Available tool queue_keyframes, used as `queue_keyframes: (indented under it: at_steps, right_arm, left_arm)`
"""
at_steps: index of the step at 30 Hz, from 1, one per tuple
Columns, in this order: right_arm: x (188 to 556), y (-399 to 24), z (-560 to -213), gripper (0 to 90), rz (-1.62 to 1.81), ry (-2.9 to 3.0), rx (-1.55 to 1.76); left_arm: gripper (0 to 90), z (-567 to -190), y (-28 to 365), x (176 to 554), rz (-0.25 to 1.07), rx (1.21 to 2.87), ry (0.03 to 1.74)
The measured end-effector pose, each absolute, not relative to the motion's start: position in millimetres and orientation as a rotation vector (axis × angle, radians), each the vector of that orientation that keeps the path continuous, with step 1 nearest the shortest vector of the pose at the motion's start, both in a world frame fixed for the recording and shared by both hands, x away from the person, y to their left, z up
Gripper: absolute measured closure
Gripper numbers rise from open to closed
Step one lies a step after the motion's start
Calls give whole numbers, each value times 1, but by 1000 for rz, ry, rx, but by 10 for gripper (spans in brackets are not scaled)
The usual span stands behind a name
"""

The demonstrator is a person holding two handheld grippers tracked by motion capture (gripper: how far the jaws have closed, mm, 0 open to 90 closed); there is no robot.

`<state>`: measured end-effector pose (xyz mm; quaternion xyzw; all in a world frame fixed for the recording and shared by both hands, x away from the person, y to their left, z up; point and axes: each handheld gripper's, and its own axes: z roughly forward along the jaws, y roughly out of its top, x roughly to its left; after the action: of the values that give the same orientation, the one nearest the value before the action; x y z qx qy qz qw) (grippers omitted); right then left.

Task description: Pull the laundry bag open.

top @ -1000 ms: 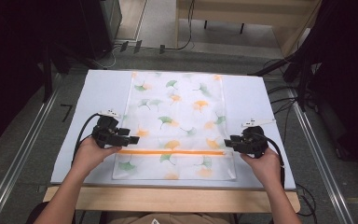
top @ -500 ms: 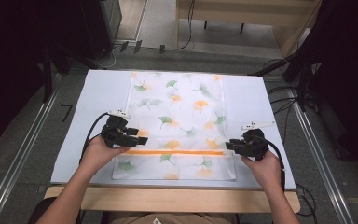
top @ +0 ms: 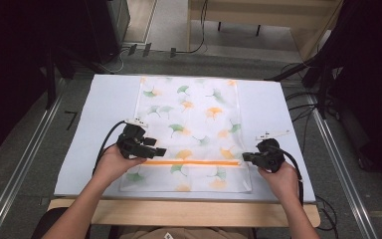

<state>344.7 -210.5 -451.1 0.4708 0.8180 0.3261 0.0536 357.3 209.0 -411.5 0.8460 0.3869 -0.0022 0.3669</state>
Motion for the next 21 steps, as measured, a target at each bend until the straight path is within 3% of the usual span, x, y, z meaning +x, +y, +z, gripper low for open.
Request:
queue_keyframes:
  at_steps: [21]
  right_arm:
    - [339,-194,-456,900,1042,2551,1388]
  left_arm:
    - [358,-416,187,364,-27,2193,951]
